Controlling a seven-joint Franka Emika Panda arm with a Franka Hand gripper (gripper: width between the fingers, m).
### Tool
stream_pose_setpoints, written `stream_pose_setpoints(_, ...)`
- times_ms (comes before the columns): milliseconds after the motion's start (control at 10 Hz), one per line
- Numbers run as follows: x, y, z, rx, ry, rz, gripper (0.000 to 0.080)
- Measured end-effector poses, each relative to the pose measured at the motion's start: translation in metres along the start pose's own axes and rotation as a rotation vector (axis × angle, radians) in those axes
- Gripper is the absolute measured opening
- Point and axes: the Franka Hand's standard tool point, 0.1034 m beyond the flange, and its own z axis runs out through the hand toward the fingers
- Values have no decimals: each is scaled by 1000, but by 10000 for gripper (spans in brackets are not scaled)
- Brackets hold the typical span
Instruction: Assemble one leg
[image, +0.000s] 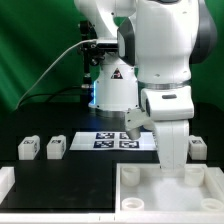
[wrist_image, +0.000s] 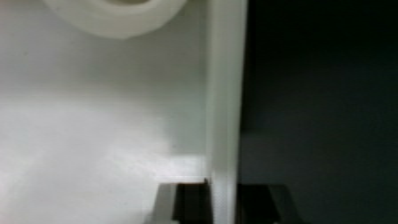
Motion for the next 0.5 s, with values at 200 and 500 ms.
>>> stream_pose_setpoints(200,0,0,0,0,0,9,58)
stream_pose_setpoints(500,-1,0,0,1,0,11,374)
